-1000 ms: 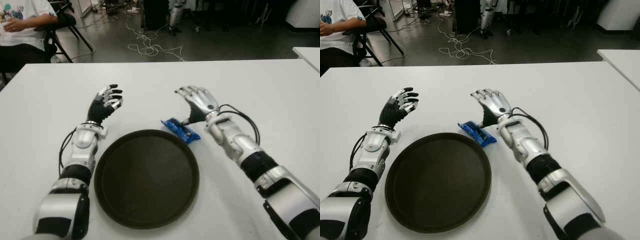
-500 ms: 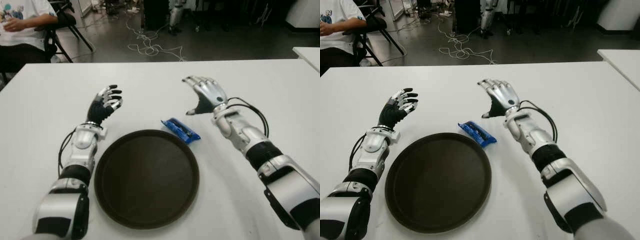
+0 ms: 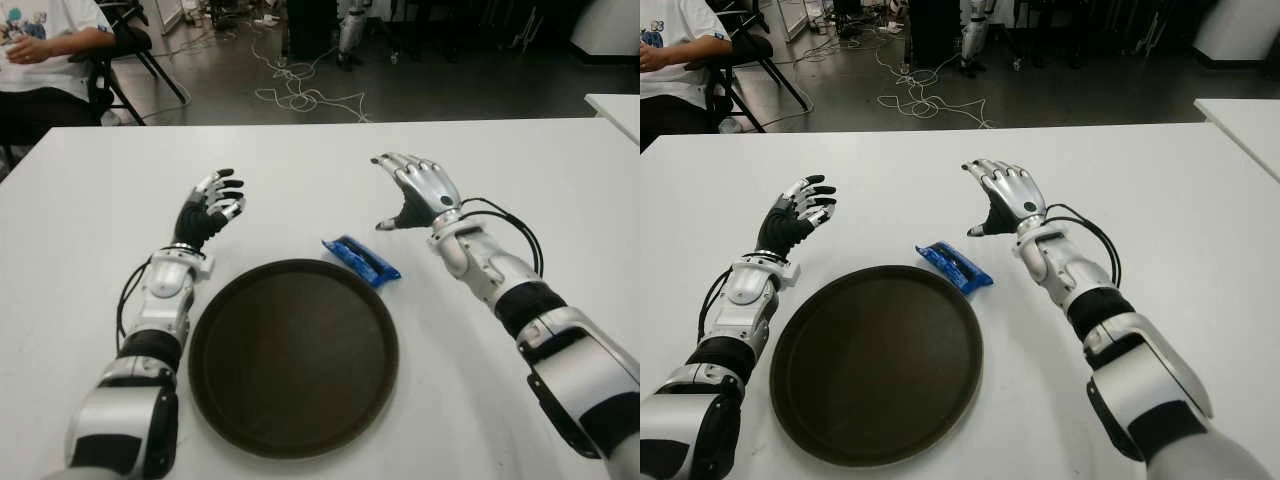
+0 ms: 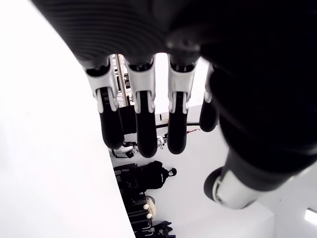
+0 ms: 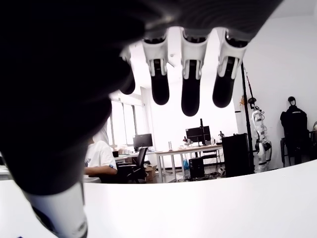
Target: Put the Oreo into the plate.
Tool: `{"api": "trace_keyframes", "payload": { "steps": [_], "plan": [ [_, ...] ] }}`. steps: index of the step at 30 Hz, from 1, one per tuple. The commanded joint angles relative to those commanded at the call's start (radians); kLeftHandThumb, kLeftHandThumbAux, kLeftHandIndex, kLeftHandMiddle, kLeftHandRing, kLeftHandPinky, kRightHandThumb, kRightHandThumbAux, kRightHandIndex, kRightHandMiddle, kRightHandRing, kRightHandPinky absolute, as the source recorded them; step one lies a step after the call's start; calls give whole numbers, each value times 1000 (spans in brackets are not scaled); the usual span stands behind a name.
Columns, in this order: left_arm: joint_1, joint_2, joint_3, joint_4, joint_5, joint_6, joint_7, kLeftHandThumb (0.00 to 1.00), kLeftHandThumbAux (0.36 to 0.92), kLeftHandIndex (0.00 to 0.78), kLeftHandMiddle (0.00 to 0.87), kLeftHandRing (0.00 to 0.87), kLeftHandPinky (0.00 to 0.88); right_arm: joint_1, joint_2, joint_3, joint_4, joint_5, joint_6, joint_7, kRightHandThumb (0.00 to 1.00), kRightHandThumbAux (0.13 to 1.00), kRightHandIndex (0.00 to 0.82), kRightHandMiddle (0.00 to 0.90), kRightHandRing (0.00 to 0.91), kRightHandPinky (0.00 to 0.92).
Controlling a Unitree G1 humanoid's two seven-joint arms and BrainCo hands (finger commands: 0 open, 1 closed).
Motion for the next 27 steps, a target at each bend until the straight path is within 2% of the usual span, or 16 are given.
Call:
{"api": "trace_keyframes", "payload": {
  "steps": [7,14,16,23,27],
  "plan": [
    [1,1,0,0,3,-5,2,247,754,194,269,257,269,-7,-3,-1,16,6,-20,-7,0,799,126,162,197,253],
    [1,-1,2,-3,-2,2,0,257,760,190,268,263,280,-14,-8,5,27,8,-39,20,0,777,100,137,176,225],
    [0,0,1,-2,-1,2,0,267,763,190,271,264,282,-17,-14,9,25,9,-54,44,0,763,85,116,149,179],
    [1,1,-3,-2,6,-1,9,282,765,202,281,266,289,-24,-33,23,35,-3,-115,56,0,739,70,90,113,128],
    [1,2,-4,-1,10,1,14,256,763,197,277,264,280,-34,-42,38,58,-11,-173,48,0,713,73,83,96,92]
  ]
}}
